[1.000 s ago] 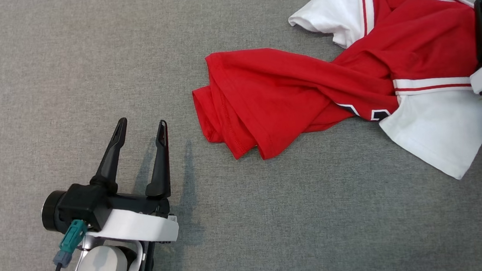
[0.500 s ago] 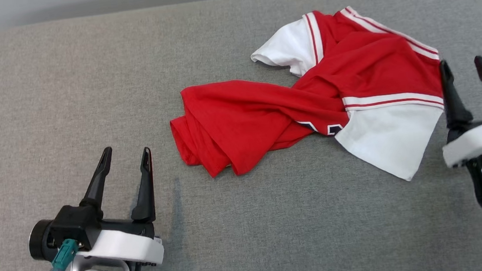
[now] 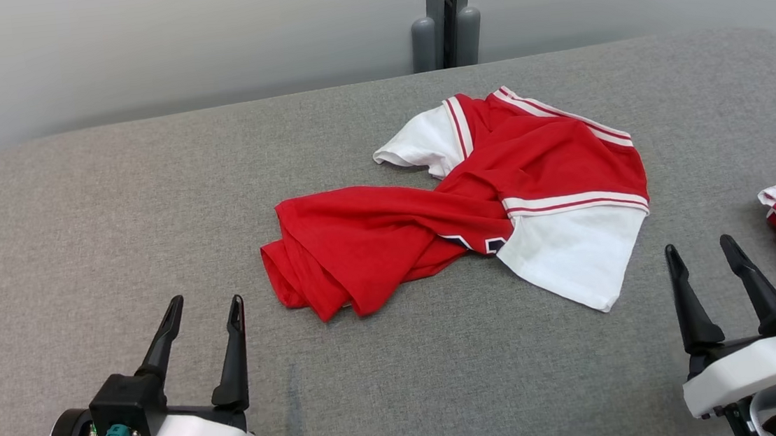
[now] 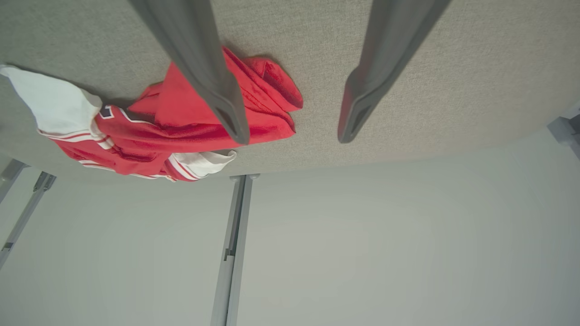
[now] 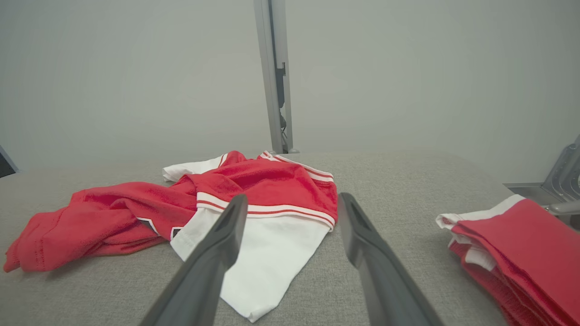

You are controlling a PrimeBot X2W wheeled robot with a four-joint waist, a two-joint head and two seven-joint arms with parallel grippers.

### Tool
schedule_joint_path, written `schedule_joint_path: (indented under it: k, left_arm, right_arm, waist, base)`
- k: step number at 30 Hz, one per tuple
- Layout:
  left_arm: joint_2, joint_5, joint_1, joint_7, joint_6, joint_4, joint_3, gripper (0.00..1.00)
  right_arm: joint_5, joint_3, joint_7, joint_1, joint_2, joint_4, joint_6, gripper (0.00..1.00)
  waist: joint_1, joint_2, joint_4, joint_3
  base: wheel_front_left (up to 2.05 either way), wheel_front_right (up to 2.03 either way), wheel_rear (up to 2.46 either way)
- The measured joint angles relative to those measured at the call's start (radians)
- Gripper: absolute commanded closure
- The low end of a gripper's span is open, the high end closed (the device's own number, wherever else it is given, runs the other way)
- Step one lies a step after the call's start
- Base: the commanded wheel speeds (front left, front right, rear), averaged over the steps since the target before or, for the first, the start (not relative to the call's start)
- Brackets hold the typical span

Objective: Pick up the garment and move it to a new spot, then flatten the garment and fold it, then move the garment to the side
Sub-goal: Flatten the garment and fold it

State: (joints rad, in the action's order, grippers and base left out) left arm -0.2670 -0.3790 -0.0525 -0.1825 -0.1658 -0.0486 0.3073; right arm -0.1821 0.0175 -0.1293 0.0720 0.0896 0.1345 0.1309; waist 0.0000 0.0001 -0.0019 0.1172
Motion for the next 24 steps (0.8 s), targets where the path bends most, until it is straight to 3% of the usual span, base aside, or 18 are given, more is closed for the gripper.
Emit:
schedule_joint_path:
  k: [8, 24]
  left_arm:
    - [-0.004, -0.003, 0.008, 0.015, -0.007, 0.017, 0.004, 0.0]
    - [-0.009, -0.01, 0.009, 0.019, -0.014, 0.025, 0.013, 0.0]
  right_arm:
    - [0.014, 0.023, 0.053, -0.061, -0.024, -0.096, 0.0, 0.0]
    - [0.014, 0.026, 0.069, -0.073, -0.036, -0.127, 0.0, 0.0]
  waist:
    - [0.0001, 0.0, -0.007, -0.012]
    - [0.0, 0.0, 0.0, -0.009]
  base:
    - [0.0, 0.0, 0.0]
    - [0.0, 0.0, 0.0]
